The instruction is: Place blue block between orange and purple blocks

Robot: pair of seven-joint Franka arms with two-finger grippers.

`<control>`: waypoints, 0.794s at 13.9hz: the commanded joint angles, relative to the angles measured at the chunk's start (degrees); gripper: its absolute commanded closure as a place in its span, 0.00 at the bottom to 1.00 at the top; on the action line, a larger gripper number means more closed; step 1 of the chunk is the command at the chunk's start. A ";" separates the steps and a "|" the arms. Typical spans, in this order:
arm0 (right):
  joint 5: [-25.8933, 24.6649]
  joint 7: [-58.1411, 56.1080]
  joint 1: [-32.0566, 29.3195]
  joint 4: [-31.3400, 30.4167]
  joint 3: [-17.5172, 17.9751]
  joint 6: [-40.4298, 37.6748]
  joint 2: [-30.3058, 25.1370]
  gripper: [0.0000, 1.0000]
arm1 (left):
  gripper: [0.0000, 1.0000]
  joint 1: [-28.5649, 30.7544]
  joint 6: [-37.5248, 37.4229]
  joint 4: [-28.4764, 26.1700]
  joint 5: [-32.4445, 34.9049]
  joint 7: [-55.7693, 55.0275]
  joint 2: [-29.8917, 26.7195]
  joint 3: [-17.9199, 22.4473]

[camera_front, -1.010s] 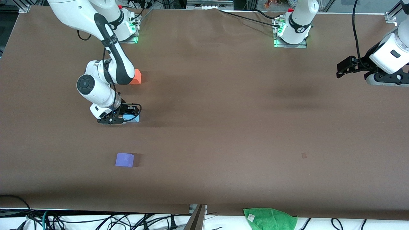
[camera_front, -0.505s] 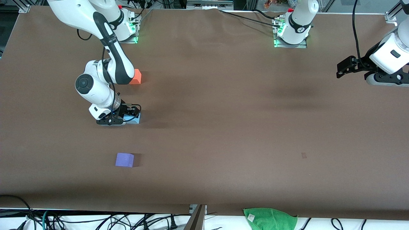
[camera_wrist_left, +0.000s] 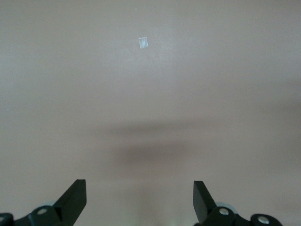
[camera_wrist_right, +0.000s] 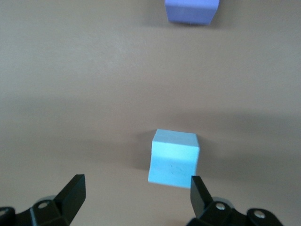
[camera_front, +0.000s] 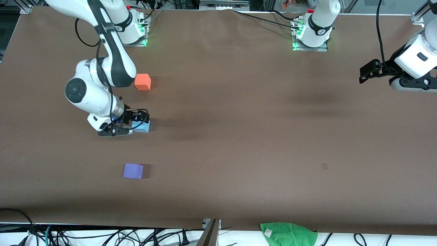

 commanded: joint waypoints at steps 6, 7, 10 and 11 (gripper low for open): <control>-7.45 0.67 -0.01 3.05 -1.80 -17.50 -16.90 0.01 | 0.00 0.07 -1.35 1.90 0.24 0.78 0.68 -0.59; -8.50 0.15 -0.01 6.99 -2.50 -22.93 -16.82 0.01 | 0.00 0.07 -1.35 1.90 0.24 0.78 0.68 -0.59; -9.30 -0.56 -0.18 14.48 -2.60 -32.29 -16.21 0.01 | 0.00 0.07 -1.35 1.90 0.32 0.87 0.68 -0.59; -9.21 -1.52 -0.19 15.02 -2.69 -32.65 -16.21 0.01 | 0.00 0.07 -1.35 1.90 0.24 0.87 0.68 -0.59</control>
